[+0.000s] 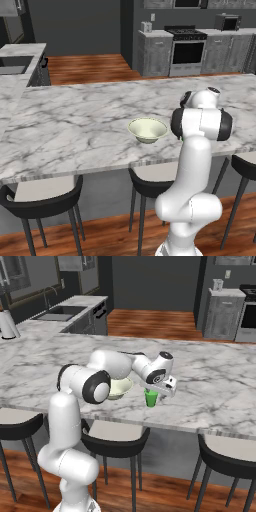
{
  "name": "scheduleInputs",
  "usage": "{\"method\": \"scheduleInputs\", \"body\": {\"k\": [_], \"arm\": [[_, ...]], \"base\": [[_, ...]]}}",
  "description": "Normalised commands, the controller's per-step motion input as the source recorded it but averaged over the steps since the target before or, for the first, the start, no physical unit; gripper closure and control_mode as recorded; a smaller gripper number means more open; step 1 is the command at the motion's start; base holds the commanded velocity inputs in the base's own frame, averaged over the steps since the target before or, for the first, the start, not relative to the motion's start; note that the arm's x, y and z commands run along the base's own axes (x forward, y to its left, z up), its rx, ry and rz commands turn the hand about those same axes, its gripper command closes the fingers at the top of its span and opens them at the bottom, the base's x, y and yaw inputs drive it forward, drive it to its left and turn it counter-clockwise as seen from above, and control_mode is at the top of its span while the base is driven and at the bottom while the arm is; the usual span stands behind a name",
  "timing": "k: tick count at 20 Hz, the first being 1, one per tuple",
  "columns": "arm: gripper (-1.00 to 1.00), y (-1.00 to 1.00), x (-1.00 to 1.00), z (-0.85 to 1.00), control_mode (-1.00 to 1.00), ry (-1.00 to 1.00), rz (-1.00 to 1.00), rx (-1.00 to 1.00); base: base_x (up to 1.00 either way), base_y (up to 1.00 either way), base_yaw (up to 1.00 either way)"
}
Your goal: Place the cup inside the bowl on the dining table and move the bowl to any counter.
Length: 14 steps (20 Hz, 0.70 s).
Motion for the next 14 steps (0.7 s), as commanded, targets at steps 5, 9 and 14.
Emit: {"method": "scheduleInputs", "body": {"k": [5,9,14], "arm": [[-1.00,0.00,0.00,-0.09,-1.00,0.00,0.00,0.00],[-1.00,0.00,0.00,-0.19,-1.00,0.00,0.00,0.00],[-1.00,0.00,0.00,-0.10,-1.00,0.00,0.00,0.00]], "base": [[0.00,0.00,0.00],[0.00,0.00,0.00],[0.00,0.00,0.00]]}}
